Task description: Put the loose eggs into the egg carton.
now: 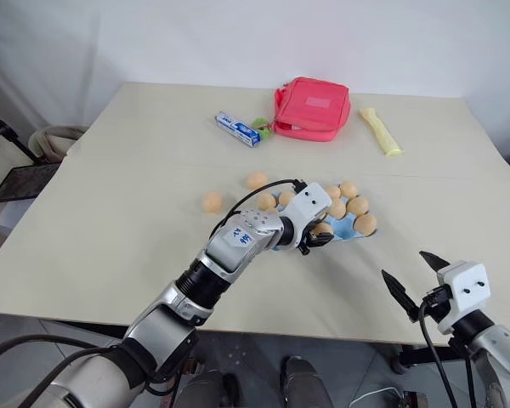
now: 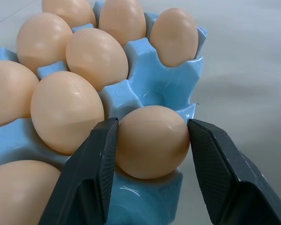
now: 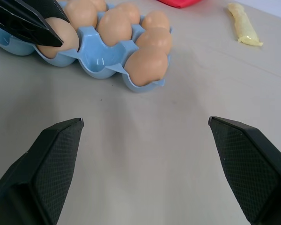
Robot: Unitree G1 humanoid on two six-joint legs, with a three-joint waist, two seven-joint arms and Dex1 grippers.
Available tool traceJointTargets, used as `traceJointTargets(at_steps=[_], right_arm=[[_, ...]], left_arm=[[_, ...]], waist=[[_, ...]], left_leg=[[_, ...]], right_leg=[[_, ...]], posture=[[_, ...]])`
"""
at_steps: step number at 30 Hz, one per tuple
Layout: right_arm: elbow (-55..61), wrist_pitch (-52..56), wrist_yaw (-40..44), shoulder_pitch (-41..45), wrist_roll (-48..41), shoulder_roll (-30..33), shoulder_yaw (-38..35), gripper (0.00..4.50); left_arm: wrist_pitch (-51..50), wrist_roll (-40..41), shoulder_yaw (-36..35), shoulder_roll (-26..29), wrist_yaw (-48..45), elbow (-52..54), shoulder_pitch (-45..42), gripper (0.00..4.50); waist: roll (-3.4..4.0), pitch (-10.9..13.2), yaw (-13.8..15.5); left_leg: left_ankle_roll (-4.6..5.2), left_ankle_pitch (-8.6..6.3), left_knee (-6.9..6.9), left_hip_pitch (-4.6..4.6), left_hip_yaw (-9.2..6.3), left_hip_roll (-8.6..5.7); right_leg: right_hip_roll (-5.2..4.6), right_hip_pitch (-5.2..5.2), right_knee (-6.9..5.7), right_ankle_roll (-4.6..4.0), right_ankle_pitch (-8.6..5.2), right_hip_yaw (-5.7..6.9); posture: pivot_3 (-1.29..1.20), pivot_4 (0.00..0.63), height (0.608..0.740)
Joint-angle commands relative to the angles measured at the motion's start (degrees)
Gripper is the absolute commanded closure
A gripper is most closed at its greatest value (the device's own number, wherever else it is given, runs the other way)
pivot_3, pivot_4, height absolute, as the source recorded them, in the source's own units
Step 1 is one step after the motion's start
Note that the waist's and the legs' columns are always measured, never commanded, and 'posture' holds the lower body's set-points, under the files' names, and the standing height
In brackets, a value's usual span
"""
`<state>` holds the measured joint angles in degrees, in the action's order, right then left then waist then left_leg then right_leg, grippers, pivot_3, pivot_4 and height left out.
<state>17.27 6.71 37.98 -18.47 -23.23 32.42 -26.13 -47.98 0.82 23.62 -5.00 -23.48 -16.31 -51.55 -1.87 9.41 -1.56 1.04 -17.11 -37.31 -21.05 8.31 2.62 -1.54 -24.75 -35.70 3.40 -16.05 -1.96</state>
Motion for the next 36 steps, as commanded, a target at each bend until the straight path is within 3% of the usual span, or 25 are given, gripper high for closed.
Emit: traceJointTargets(at_steps=[1, 5, 8, 25, 36], right_arm=[[1.2, 0.0, -0.5, 0.2, -0.3, 0.6, -1.6, 0.0], [1.3, 0.0, -0.4, 0.0, -0.3, 0.5, -1.6, 0.0], [1.3, -0.1, -0.4, 0.0, -0.3, 0.5, -1.6, 0.0], [0.8, -0.6, -0.2, 0.3, -0.1, 0.5, -1.4, 0.0], [1.3, -0.7, -0.4, -0.3, -0.1, 0.1, -1.6, 0.0]], left_arm=[[0.8, -1.0, 0.2, -0.4, 0.1, 0.4, -0.9, 2.65], [1.2, -0.6, -0.3, -0.4, -0.2, 1.0, -1.0, 3.45], [1.3, 0.0, -1.3, -0.6, -0.3, 1.9, -1.6, 3.71], [0.1, 6.0, -9.1, -3.9, -0.5, 3.4, -6.2, 3.71], [12.4, 8.0, -10.7, -8.3, -1.8, -14.7, -10.3, 3.71]], waist=[[0.0, 0.0, 0.0], [0.0, 0.0, 0.0], [0.0, 0.0, 0.0], [0.0, 0.0, 0.0], [-0.01, 0.0, 0.1]], left_leg=[[0.0, 0.0, 0.0, 0.0, 0.0, 0.0], [0.0, 0.0, 0.02, 0.0, 0.0, 0.0], [0.0, 0.0, 0.02, 0.0, 0.0, 0.0], [-0.03, -0.01, 0.08, -0.03, 0.0, 0.0], [-0.01, -0.01, 0.04, -0.02, 0.0, -0.02]], right_leg=[[0.0, 0.0, 0.0, 0.0, 0.0, 0.0], [0.0, 0.0, 0.01, 0.0, 0.0, 0.0], [0.0, -0.01, 0.01, 0.0, 0.0, 0.0], [0.01, -0.04, 0.05, 0.0, 0.0, 0.02], [0.0, -0.01, 0.07, 0.01, 0.0, 0.03]], posture=[[0.0, 0.15, 0.74], [0.0, 0.15, 0.74], [0.0, 0.15, 0.74], [0.0, 0.15, 0.74], [0.0, 0.15, 0.74]])
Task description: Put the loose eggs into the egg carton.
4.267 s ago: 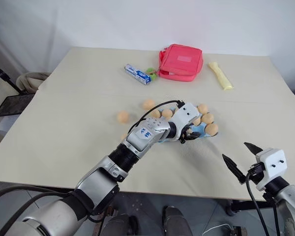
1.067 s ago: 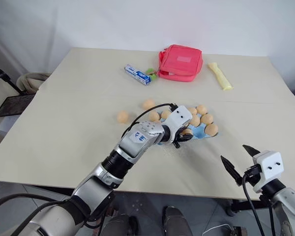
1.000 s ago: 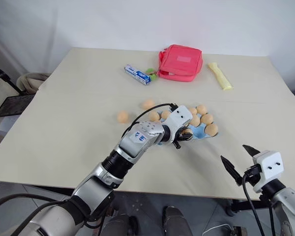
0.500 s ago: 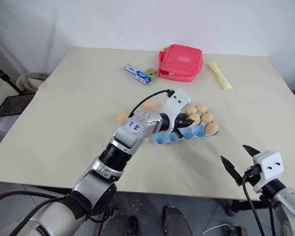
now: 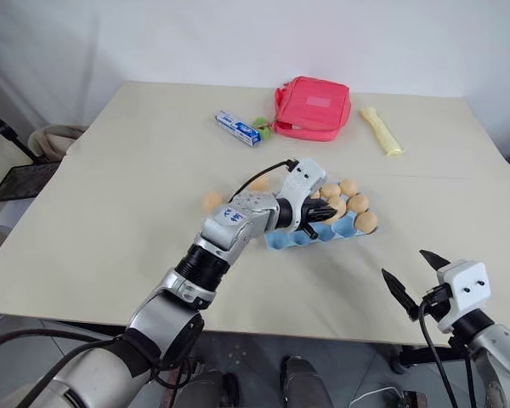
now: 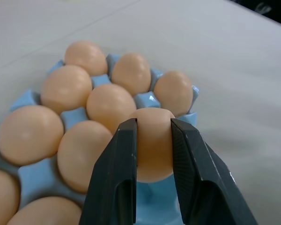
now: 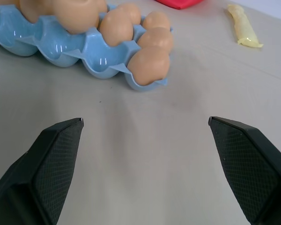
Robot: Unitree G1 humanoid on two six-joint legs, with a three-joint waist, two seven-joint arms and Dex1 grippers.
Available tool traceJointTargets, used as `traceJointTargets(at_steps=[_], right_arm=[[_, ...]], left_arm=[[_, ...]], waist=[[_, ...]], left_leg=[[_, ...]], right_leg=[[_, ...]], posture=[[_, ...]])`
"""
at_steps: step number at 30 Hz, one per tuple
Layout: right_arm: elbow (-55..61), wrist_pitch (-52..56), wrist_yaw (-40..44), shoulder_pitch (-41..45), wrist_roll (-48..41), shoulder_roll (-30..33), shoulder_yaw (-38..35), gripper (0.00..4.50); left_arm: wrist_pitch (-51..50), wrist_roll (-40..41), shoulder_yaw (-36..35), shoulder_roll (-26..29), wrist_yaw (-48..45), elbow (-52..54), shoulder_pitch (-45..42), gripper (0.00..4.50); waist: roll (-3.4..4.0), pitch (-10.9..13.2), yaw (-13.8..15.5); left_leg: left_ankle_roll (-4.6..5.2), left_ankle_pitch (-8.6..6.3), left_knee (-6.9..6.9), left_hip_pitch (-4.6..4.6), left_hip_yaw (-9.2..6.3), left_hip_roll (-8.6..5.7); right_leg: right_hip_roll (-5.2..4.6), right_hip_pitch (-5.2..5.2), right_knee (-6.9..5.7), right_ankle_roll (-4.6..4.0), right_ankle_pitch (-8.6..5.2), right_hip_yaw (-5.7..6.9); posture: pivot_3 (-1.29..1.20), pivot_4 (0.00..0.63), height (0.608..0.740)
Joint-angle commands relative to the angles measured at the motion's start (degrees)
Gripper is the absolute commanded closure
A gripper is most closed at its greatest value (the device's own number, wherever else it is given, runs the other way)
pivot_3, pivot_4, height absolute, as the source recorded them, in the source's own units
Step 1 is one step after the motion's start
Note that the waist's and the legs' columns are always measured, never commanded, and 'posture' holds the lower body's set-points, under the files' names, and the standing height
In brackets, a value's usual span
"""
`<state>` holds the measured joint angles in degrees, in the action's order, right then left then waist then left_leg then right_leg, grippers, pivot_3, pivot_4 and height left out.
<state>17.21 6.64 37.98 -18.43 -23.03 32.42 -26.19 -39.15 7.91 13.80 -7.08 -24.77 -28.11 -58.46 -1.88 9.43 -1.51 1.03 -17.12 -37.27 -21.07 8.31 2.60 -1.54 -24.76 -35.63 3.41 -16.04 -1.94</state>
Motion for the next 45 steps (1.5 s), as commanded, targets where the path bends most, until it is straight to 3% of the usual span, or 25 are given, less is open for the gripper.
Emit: traceJointTargets(at_steps=[1, 12, 24, 30, 45], right_arm=[[1.5, -0.6, -0.5, -0.5, -0.3, 0.1, -1.7, 0.0], [2.4, -0.4, -1.0, -1.7, -0.6, -0.1, -2.1, 0.0], [2.1, -0.4, -1.3, -1.6, -0.6, 0.0, -2.0, 0.0], [1.9, -0.6, -1.4, -1.1, -0.5, 0.0, -1.7, 0.0], [2.7, -1.2, -1.9, -2.1, -0.2, -1.1, -1.8, 0.0]], left_arm=[[4.7, 1.3, -1.1, -6.6, -0.6, -4.2, -3.9, 3.71], [7.0, 7.0, -3.8, -9.8, -3.0, -10.8, -6.6, 3.71], [5.4, 7.5, 1.2, -8.4, -4.1, 0.1, -5.7, 3.71], [6.3, 4.6, 7.8, -5.9, -5.1, 5.5, -2.8, 3.71], [20.1, 2.1, 4.0, -9.6, -2.0, -17.5, -9.1, 3.71]], waist=[[-0.01, 0.0, 0.0], [-0.01, 0.0, 0.0], [0.0, 0.0, 0.0], [0.0, 0.0, 0.0], [-0.02, 0.0, 0.0]], left_leg=[[0.0, 0.0, 0.0, -0.01, 0.0, 0.0], [0.0, 0.0, 0.01, -0.02, 0.0, 0.0], [-0.04, -0.03, 0.07, -0.04, 0.01, 0.01], [-0.04, -0.03, 0.05, -0.03, 0.0, 0.0], [0.03, 0.01, 0.02, -0.08, 0.0, -0.01]], right_leg=[[0.0, 0.0, 0.0, 0.0, 0.0, 0.0], [0.01, -0.01, 0.02, 0.01, 0.0, 0.03], [0.02, -0.05, 0.05, 0.01, 0.0, 0.01], [0.03, -0.03, 0.04, 0.01, -0.01, 0.0], [0.02, -0.06, 0.09, 0.01, -0.02, 0.01]], posture=[[0.0, 0.15, 0.74], [0.0, 0.15, 0.74], [0.0, 0.15, 0.74], [0.0, 0.15, 0.74], [0.0, 0.15, 0.74]])
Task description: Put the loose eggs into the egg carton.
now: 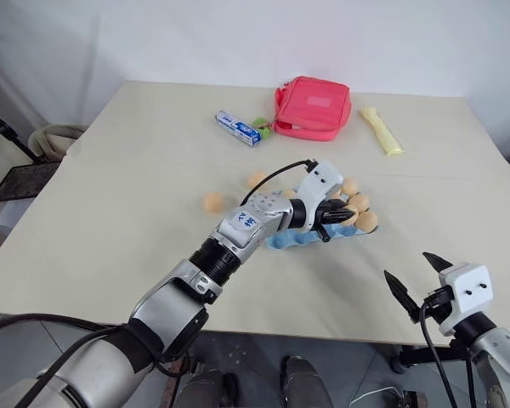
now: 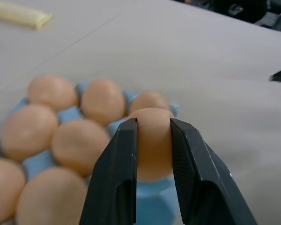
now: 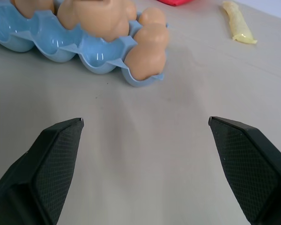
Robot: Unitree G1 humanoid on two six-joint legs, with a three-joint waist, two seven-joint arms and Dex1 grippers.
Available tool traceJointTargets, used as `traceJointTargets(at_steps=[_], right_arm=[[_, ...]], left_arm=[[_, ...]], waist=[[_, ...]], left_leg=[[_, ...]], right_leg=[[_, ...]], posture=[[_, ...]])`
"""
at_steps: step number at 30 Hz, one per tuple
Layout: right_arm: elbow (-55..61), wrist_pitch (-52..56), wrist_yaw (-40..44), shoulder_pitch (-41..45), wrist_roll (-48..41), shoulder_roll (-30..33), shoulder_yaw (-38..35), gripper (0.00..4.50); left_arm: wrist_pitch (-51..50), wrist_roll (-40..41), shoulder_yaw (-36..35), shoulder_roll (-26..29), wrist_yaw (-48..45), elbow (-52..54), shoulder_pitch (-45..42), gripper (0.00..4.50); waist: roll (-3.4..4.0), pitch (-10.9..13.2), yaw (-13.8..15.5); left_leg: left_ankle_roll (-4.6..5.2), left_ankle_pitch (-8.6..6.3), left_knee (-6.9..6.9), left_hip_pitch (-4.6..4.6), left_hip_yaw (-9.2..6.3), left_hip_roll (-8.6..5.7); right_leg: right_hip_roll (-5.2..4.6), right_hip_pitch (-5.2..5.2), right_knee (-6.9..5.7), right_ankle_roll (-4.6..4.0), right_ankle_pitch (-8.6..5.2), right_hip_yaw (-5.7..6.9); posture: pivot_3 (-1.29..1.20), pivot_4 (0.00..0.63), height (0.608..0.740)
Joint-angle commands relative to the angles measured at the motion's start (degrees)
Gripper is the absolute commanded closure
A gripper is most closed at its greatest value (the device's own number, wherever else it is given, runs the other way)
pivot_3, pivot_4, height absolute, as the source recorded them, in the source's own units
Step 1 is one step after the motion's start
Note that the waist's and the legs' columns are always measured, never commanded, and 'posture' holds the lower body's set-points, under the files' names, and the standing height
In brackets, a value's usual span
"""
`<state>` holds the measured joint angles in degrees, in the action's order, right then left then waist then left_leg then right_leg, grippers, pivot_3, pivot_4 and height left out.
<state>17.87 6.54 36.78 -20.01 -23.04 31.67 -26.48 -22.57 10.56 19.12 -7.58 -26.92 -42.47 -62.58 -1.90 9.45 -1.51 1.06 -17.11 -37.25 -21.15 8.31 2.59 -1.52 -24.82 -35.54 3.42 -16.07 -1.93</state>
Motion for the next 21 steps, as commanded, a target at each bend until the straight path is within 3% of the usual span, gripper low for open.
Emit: traceJointTargets(at_steps=[1, 11, 21], right_arm=[[2.2, -1.1, -0.7, -0.7, -0.2, -0.5, -1.5, 0.0], [3.2, -1.4, -1.3, -2.3, -0.2, -1.3, -1.9, 0.0], [2.7, -1.5, -1.4, -2.4, -0.3, -1.0, -2.0, 0.0]], left_arm=[[4.5, -0.6, -1.6, -9.5, 0.1, -4.5, -5.4, 3.71], [7.8, -1.0, -1.9, -11.0, -2.4, -10.1, -7.8, 3.71], [7.4, -1.1, -1.1, -12.0, -4.3, -9.1, -7.3, 3.71]], waist=[[-0.01, 0.0, 0.0], [-0.01, 0.0, 0.0], [0.0, 0.0, 0.0]], left_leg=[[0.0, -0.02, 0.0, 0.0, 0.0, 0.0], [-0.03, -0.06, 0.05, 0.0, 0.0, 0.01], [-0.02, -0.06, 0.04, 0.0, 0.0, 0.0]], right_leg=[[0.0, 0.01, 0.0, 0.0, 0.0, 0.01], [0.02, -0.02, 0.02, 0.0, -0.01, 0.03], [0.02, -0.02, 0.02, 0.0, -0.01, 0.03]], posture=[[0.0, 0.15, 0.74], [0.0, 0.15, 0.74], [0.0, 0.15, 0.74]])
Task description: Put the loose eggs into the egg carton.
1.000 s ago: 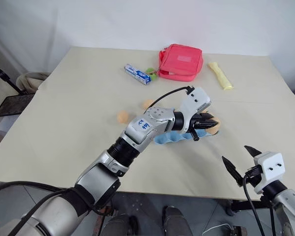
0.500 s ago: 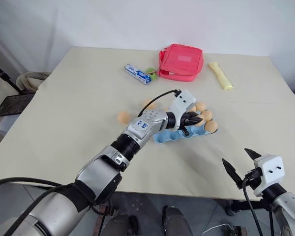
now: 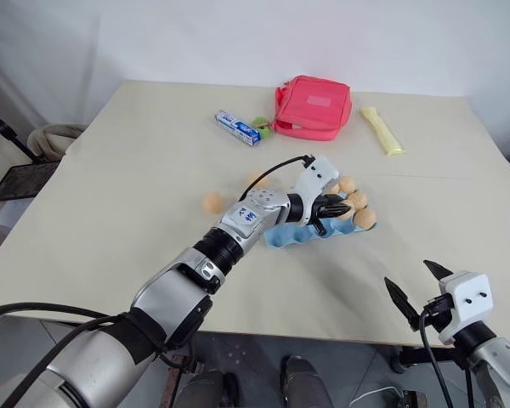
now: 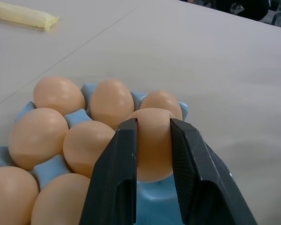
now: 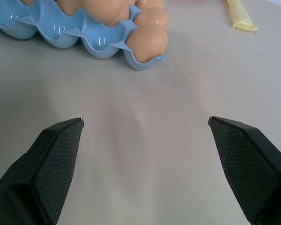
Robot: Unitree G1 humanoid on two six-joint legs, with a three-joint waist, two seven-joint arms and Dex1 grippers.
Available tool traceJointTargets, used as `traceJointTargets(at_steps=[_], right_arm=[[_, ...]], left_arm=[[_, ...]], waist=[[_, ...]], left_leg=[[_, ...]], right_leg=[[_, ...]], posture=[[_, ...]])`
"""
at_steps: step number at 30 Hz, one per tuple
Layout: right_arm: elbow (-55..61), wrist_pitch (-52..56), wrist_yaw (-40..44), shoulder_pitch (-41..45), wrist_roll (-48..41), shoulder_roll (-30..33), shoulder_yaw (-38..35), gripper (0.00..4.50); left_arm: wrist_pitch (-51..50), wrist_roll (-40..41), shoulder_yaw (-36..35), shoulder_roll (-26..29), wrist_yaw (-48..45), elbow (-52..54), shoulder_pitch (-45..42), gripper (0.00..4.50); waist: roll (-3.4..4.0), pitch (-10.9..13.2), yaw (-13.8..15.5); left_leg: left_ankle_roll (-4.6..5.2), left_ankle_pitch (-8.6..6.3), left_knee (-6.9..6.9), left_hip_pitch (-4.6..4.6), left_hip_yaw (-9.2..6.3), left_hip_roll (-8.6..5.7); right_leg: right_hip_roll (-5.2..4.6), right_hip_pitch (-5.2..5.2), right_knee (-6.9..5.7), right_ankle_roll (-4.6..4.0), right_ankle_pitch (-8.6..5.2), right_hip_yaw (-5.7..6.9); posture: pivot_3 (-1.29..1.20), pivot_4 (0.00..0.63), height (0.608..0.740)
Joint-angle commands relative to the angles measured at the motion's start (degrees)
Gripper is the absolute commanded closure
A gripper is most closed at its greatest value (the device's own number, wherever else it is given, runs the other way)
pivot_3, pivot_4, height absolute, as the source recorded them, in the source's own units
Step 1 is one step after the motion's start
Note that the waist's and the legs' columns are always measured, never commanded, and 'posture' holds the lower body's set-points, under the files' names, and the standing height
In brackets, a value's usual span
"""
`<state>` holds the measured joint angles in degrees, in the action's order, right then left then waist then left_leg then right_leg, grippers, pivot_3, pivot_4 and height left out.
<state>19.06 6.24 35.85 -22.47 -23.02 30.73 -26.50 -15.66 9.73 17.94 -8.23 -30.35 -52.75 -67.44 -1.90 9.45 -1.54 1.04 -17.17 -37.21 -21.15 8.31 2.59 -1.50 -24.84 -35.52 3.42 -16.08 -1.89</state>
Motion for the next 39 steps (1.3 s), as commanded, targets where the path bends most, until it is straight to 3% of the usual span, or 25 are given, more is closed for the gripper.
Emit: traceJointTargets(at_steps=[1, 4, 16, 19, 29, 39], right_arm=[[1.5, -1.2, -0.4, 0.1, -0.3, 0.0, -1.9, 0.0], [1.3, -1.2, -0.4, 0.2, -0.3, -0.1, -1.9, 0.0], [0.8, -1.5, -0.4, 0.1, -0.2, 0.0, -2.1, 0.0], [0.8, -1.4, -0.3, 0.2, -0.2, 0.0, -2.2, 0.0], [-0.7, -3.3, 3.1, 2.3, -1.4, 1.4, -2.3, 0.0], [-5.6, -3.6, 10.4, 9.3, -4.9, 5.5, -2.4, 0.0]], left_arm=[[0.4, -0.3, 0.2, -11.4, -1.0, 1.3, -2.3, 3.71], [0.6, -0.4, 0.5, -11.5, -1.5, 1.4, -2.1, 3.71], [-0.7, 0.2, 0.1, -10.9, -1.8, 3.6, -2.0, 0.02], [-2.3, 0.8, -0.4, -9.4, -1.6, 7.3, -1.5, 0.02], [-15.1, -1.4, -0.8, 3.6, 4.0, 36.2, 10.7, 0.02], [-23.9, -2.9, -7.0, 15.6, 7.1, 52.1, 21.1, 0.02]], waist=[[0.0, 0.0, 0.0], [0.0, 0.0, 0.0], [0.0, 0.0, 0.0], [0.0, 0.0, 0.0], [0.1, 0.0, -0.2], [0.16, 0.0, 0.0]], left_leg=[[0.0, 0.0, 0.0, 0.0, 0.0, 0.0], [0.0, 0.0, 0.0, 0.0, 0.0, 0.0], [0.0, 0.0, -0.01, 0.0, 0.0, 0.0], [0.0, 0.0, -0.01, -0.01, 0.0, 0.0], [-0.07, -0.02, 0.02, 0.12, 0.02, 0.05], [-0.03, 0.15, -0.15, 0.32, 0.04, 0.04]], right_leg=[[0.0, 0.0, 0.0, 0.0, 0.0, 0.0], [0.0, 0.0, 0.0, 0.0, 0.0, 0.0], [0.0, 0.0, -0.01, 0.0, 0.0, 0.0], [0.0, 0.0, -0.01, 0.0, 0.0, 0.0], [0.05, 0.09, -0.13, 0.0, -0.03, -0.07], [-0.02, 0.24, -0.38, -0.01, -0.02, -0.1]], posture=[[0.0, 0.15, 0.74], [0.0, 0.15, 0.74], [0.0, 0.15, 0.74], [0.0, 0.15, 0.74], [0.0, 0.15, 0.74], [0.0, 0.15, 0.74]])
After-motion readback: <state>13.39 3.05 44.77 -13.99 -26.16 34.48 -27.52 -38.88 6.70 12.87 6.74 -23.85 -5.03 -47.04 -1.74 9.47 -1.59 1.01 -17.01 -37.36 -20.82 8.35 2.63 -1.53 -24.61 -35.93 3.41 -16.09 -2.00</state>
